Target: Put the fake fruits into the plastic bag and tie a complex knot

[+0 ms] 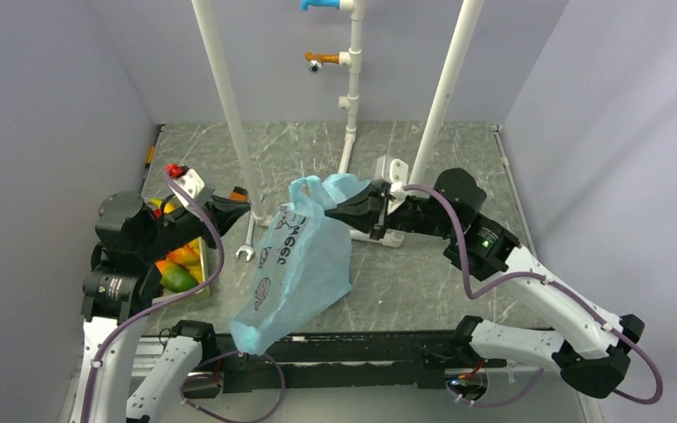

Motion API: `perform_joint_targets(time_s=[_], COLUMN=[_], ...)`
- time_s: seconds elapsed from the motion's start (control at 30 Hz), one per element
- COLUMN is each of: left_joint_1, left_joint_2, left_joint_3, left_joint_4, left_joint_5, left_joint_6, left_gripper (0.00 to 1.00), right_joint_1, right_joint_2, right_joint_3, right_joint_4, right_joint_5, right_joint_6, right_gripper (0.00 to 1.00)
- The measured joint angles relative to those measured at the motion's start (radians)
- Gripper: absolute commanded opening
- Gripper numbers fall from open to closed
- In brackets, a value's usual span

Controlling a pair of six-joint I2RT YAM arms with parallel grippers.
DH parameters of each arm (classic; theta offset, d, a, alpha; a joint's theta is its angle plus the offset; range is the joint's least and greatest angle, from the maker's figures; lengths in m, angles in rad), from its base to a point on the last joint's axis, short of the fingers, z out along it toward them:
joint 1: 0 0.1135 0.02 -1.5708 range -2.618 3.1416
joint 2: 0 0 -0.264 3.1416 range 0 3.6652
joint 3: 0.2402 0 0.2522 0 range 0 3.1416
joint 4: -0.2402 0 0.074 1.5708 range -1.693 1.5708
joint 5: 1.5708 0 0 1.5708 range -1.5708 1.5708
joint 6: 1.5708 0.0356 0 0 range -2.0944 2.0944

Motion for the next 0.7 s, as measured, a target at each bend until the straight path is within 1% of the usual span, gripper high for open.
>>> perform_joint_targets(time_s=[0.03,0.07,0.1,0.13,0.17,0.2,0.23,0.3,0.37,0.5,0.53,0.57,0.63,0.7], left_joint_1=[0.003,0.004,0.004,0.004,0.004,0.004,0.002,-0.014,-0.04,-0.097,-0.117,-0.139,-0.179,-0.186], left_joint_2=[-0.003,-0.006,-0.007,-0.006,-0.002,0.005,0.01,0.018,0.018,0.038,0.051,0.064,0.097,0.121], left_joint_3=[0.008,0.013,0.014,0.016,0.018,0.021,0.021,0.014,-0.023,-0.113,-0.126,-0.136,-0.15,-0.155], left_joint_4=[0.004,0.007,0.007,0.005,0.004,0.002,0.001,-0.001,0.014,0.029,0.035,0.044,0.061,0.06], left_joint_5=[0.007,0.021,0.042,0.072,0.105,0.14,0.172,0.198,0.214,0.201,0.187,0.17,0.122,0.083], left_joint_6=[-0.006,-0.015,-0.021,-0.023,-0.018,-0.018,-0.027,-0.039,-0.05,-0.058,-0.058,-0.058,-0.06,-0.058], left_gripper=[0.0,0.06,0.3,0.59,0.85,0.98,0.99,0.99,0.99,0.99,0.95,0.83,0.55,0.04], right_joint_1=[-0.011,-0.017,-0.019,-0.02,-0.021,-0.021,-0.021,-0.022,-0.022,-0.022,-0.022,-0.022,-0.022,-0.023], right_joint_2=[-0.015,-0.023,-0.025,-0.021,-0.018,-0.01,-0.003,0.013,0.033,0.064,0.072,0.081,0.102,0.122], right_joint_3=[-0.008,-0.013,-0.014,-0.014,-0.014,-0.014,-0.014,-0.014,-0.015,-0.015,-0.015,-0.014,-0.008,0.01], right_joint_4=[-0.014,-0.024,-0.035,-0.039,-0.039,-0.039,-0.037,-0.033,-0.021,0.003,0.015,0.026,0.042,0.036], right_joint_5=[-0.011,-0.018,-0.026,-0.034,-0.036,-0.037,-0.039,-0.045,-0.055,-0.065,-0.07,-0.077,-0.094,-0.109], right_joint_6=[0.001,0.006,0.01,0.018,0.022,0.032,0.039,0.057,0.074,0.11,0.124,0.138,0.164,0.183], right_gripper=[0.0,0.0,0.0,0.0,0.0,0.0,0.0,0.0,0.0,0.0,0.0,0.0,0.0,0.0])
